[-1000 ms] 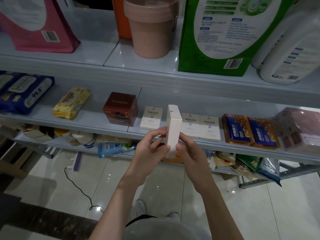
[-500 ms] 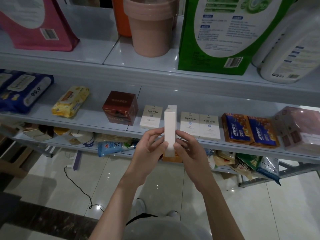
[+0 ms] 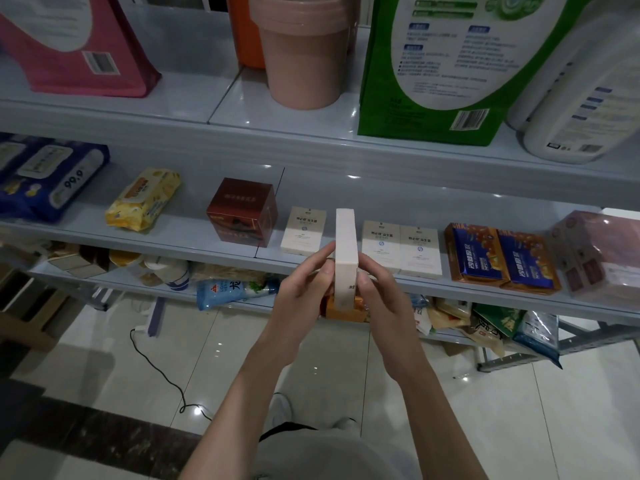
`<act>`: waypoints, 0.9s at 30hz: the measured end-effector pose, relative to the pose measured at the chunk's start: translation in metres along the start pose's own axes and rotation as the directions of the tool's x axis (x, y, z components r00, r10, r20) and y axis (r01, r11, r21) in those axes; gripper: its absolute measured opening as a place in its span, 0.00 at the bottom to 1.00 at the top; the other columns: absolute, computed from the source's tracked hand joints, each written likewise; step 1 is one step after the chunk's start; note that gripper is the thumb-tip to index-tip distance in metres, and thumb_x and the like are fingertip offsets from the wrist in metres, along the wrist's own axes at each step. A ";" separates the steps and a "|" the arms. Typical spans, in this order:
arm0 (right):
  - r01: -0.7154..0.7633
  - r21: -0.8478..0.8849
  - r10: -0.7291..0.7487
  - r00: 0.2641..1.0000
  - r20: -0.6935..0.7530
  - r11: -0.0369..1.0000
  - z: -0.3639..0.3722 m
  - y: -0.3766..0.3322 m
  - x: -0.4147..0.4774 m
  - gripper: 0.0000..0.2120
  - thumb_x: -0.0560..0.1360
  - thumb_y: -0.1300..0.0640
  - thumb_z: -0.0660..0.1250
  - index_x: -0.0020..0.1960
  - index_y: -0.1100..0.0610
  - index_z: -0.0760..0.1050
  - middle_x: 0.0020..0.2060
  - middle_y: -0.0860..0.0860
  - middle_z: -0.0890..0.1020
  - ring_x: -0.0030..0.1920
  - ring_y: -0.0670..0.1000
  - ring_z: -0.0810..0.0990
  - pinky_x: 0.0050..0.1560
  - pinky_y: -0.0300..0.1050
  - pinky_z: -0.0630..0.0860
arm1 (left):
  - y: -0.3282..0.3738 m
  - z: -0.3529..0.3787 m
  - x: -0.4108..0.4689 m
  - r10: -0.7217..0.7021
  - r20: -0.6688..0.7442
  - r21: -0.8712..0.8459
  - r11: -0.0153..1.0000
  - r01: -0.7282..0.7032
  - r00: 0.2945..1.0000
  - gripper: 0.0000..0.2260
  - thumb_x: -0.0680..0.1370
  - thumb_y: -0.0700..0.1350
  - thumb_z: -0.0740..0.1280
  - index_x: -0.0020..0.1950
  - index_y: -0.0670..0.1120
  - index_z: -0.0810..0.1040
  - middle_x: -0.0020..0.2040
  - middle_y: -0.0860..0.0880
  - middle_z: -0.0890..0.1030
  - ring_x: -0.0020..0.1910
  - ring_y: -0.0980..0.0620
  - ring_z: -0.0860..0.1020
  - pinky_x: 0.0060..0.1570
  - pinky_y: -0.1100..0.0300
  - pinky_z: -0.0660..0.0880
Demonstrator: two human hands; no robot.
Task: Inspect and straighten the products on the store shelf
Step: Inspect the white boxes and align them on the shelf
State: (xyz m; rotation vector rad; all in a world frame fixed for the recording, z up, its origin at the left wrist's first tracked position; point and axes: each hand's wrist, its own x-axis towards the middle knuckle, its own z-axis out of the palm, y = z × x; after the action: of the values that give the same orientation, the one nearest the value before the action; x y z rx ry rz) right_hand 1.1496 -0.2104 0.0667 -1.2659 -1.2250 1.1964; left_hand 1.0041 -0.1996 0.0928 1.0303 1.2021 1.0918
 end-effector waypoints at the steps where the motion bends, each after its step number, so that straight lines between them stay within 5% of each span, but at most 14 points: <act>1: -0.009 0.009 0.009 1.000 -0.005 1.000 0.001 0.000 0.000 0.16 0.85 0.51 0.62 0.71 0.40 0.75 0.69 0.47 0.77 0.67 0.44 0.78 0.62 0.43 0.79 | 0.000 0.000 0.000 -0.003 -0.004 -0.002 1.000 0.002 1.000 0.17 0.85 0.45 0.62 0.73 0.55 0.75 0.59 0.60 0.84 0.59 0.61 0.81 0.51 0.67 0.78; 13: -0.072 -0.026 0.072 0.997 -0.007 0.997 0.003 0.000 0.000 0.17 0.85 0.48 0.60 0.72 0.38 0.75 0.66 0.43 0.78 0.66 0.39 0.76 0.72 0.57 0.73 | -0.001 0.002 0.000 -0.022 -0.036 0.027 0.999 0.023 0.999 0.17 0.85 0.49 0.62 0.74 0.55 0.74 0.60 0.61 0.83 0.58 0.63 0.81 0.52 0.67 0.77; 17: -0.070 -0.043 0.070 0.998 -0.001 0.997 0.003 -0.003 0.000 0.20 0.83 0.44 0.60 0.74 0.40 0.74 0.66 0.43 0.77 0.66 0.38 0.76 0.71 0.52 0.74 | -0.003 0.000 0.000 -0.019 -0.004 0.063 0.998 0.019 1.000 0.18 0.85 0.50 0.60 0.75 0.55 0.73 0.64 0.55 0.82 0.63 0.57 0.80 0.55 0.65 0.78; 22: -0.063 -0.029 0.064 0.998 0.006 0.998 0.002 -0.006 0.000 0.18 0.86 0.53 0.60 0.75 0.46 0.74 0.67 0.48 0.75 0.59 0.34 0.77 0.51 0.30 0.77 | -0.002 -0.001 -0.001 -0.031 0.007 0.019 0.999 0.031 0.999 0.16 0.86 0.48 0.59 0.73 0.53 0.75 0.62 0.53 0.83 0.60 0.57 0.81 0.49 0.69 0.77; 27: -0.072 0.030 0.073 0.996 -0.053 0.997 0.000 -0.003 -0.002 0.14 0.85 0.55 0.61 0.68 0.49 0.80 0.64 0.45 0.81 0.62 0.42 0.80 0.58 0.38 0.79 | -0.002 -0.003 -0.002 -0.052 0.009 -0.018 0.998 0.052 0.999 0.14 0.87 0.46 0.58 0.70 0.53 0.77 0.60 0.52 0.83 0.57 0.55 0.82 0.46 0.64 0.79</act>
State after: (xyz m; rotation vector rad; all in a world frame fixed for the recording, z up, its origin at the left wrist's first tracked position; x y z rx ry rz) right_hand 1.1493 -0.2119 0.0695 -1.3232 -1.1280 1.2194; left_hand 1.0008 -0.2015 0.0913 0.9839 1.2039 1.0546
